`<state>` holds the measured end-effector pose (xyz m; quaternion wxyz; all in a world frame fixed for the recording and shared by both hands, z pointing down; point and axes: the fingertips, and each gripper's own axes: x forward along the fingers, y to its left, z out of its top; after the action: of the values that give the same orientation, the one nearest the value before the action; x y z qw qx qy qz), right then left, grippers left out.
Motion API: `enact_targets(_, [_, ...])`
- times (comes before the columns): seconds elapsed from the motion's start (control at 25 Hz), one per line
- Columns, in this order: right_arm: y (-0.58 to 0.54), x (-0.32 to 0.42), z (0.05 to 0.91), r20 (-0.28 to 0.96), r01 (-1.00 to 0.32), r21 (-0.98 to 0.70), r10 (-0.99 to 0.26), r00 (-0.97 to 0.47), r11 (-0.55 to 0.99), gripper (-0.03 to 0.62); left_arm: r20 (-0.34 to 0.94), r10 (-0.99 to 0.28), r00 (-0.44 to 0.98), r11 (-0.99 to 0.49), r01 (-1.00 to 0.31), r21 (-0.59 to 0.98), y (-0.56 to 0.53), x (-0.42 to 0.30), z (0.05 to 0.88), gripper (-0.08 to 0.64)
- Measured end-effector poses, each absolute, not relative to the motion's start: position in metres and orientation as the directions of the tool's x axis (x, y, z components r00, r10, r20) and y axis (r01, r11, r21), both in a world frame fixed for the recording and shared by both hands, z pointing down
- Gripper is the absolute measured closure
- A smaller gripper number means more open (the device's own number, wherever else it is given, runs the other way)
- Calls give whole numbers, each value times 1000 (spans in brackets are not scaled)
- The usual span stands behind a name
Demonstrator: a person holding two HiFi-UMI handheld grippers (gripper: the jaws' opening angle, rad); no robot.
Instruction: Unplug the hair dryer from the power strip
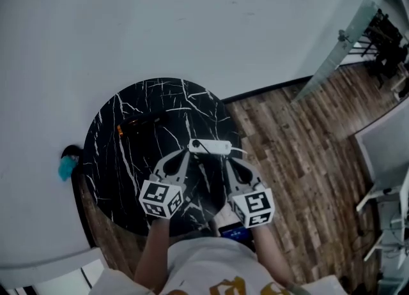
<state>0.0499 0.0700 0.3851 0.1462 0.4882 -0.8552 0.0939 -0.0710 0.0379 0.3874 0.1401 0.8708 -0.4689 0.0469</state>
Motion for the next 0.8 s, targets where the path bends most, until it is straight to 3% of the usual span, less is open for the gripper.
enact_targets(0.12, [57, 50, 387, 306, -870, -24, -825, -475, 492, 594, 219, -794, 567, -531, -822, 204, 27, -75, 395, 560])
enact_targets(0.8, [20, 50, 400, 355, -916, -54, -850, -390, 398, 594, 296, -793, 533, -517, -845, 135, -4, -95, 414, 560])
